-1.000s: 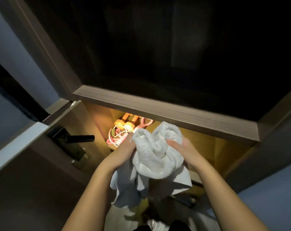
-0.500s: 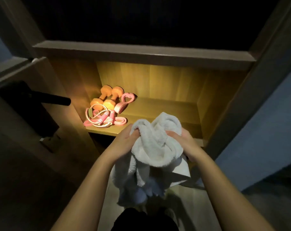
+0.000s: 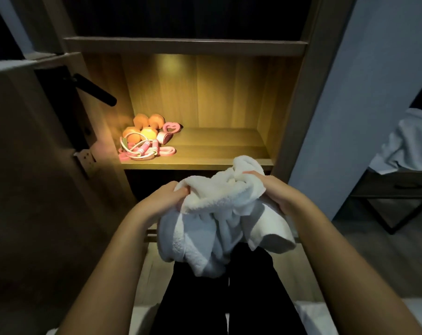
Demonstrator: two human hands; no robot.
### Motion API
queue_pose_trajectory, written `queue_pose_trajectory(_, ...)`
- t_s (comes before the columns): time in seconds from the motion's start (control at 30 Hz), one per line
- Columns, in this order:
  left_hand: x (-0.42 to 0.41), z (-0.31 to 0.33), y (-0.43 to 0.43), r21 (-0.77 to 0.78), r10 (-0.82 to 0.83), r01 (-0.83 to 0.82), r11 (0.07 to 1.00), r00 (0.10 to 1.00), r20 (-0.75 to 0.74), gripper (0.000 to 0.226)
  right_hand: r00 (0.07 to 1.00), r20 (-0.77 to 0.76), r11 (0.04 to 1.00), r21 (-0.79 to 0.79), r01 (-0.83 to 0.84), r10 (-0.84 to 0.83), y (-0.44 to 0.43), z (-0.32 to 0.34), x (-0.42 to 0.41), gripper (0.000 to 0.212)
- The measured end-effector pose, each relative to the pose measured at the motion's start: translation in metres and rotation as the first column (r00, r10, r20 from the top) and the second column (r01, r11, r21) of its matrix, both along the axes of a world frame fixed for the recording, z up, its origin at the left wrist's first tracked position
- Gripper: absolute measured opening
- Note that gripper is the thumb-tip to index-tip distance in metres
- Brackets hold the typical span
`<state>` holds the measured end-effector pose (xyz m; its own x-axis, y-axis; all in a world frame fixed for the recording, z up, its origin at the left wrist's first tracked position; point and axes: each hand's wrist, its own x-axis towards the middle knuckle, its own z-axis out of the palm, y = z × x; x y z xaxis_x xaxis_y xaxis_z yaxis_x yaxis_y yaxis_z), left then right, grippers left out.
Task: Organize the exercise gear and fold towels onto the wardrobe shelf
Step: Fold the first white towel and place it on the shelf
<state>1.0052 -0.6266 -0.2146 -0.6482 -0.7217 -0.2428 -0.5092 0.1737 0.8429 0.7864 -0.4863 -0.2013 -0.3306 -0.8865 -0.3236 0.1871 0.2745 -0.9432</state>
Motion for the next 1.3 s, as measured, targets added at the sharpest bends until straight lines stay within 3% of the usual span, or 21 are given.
queue_pose_trajectory(0.07,0.009,-0.015,0.007,0.024,-0.029,0.027,0.999,0.994,0.108,0.027,1.0,0.007,0.997,0.073,-0.007,0.007,0.009,-0.013,0.009,0.038)
queue_pose_trajectory(0.17,0.016,-0.055,0.021,0.29,-0.118,0.051,0.956,0.969,0.216,0.013,0.999,-0.014,0.98,0.196,-0.033,0.036,0.022,-0.045,0.022,0.039)
queue_pose_trajectory(0.23,0.017,-0.078,0.032,0.42,-0.218,0.056,0.906,0.911,0.349,0.019,0.994,-0.034,0.952,0.293,-0.091,0.106,0.027,-0.062,0.026,0.036)
queue_pose_trajectory(0.33,0.011,-0.09,0.036,0.499,-0.302,0.058,0.865,0.854,0.424,0.029,0.978,-0.087,0.901,0.409,-0.14,0.191,0.026,-0.073,0.024,0.024)
queue_pose_trajectory(0.4,0.003,-0.09,0.033,0.415,-0.353,0.16,0.895,0.825,0.442,0.031,0.981,-0.105,0.906,0.408,-0.11,0.166,0.022,-0.08,0.018,0.022)
queue_pose_trajectory(0.47,-0.007,-0.087,0.029,0.232,-0.296,0.219,0.948,0.875,0.384,0.034,0.99,-0.08,0.923,0.377,-0.079,0.117,0.019,-0.089,0.012,0.026)
queue_pose_trajectory(0.57,-0.02,-0.074,0.029,0.085,-0.119,0.116,0.99,0.992,0.033,0.03,0.993,-0.068,0.92,0.387,-0.061,0.095,0.013,-0.102,0.009,0.033)
queue_pose_trajectory(0.63,-0.03,-0.064,0.035,0.049,-0.211,0.216,0.975,0.973,-0.094,0.037,0.998,-0.037,0.933,0.357,-0.04,0.056,0.008,-0.108,0.009,0.04)
queue_pose_trajectory(0.7,-0.038,-0.065,0.04,-0.017,-0.356,0.356,0.934,0.934,-0.02,0.059,0.999,0.043,0.967,0.253,-0.033,0.023,0.005,-0.113,0.005,0.039)
queue_pose_trajectory(0.8,-0.047,-0.095,0.034,-0.092,-0.292,0.305,0.948,0.947,0.134,0.038,0.997,0.051,0.962,0.265,-0.064,0.052,0.012,-0.12,-0.005,0.042)
queue_pose_trajectory(0.93,-0.047,-0.131,0.017,-0.082,0.029,-0.002,0.997,0.944,0.328,0.031,0.936,-0.322,0.885,0.466,0.028,0.14,0.029,-0.128,-0.021,0.04)
queue_pose_trajectory(1.07,-0.048,-0.141,0.011,-0.035,0.069,-0.061,0.998,0.95,0.304,0.051,0.881,-0.45,0.89,0.449,0.08,0.148,0.039,-0.129,-0.026,0.028)
queue_pose_trajectory(1.17,-0.052,-0.132,0.017,-0.277,-0.131,0.193,0.941,0.965,0.226,0.073,0.832,-0.522,0.91,0.411,0.054,0.187,0.037,-0.133,-0.022,0.022)
queue_pose_trajectory(1.23,-0.058,-0.122,0.021,-0.417,-0.325,0.39,0.821,0.92,0.219,0.063,0.825,-0.535,0.926,0.375,0.039,0.181,0.034,-0.139,-0.016,0.014)
queue_pose_trajectory(1.3,-0.067,-0.112,0.027,-0.418,-0.44,0.487,0.767,0.873,0.21,0.051,0.824,-0.547,0.941,0.334,0.05,0.151,0.031,-0.141,-0.012,0.008)
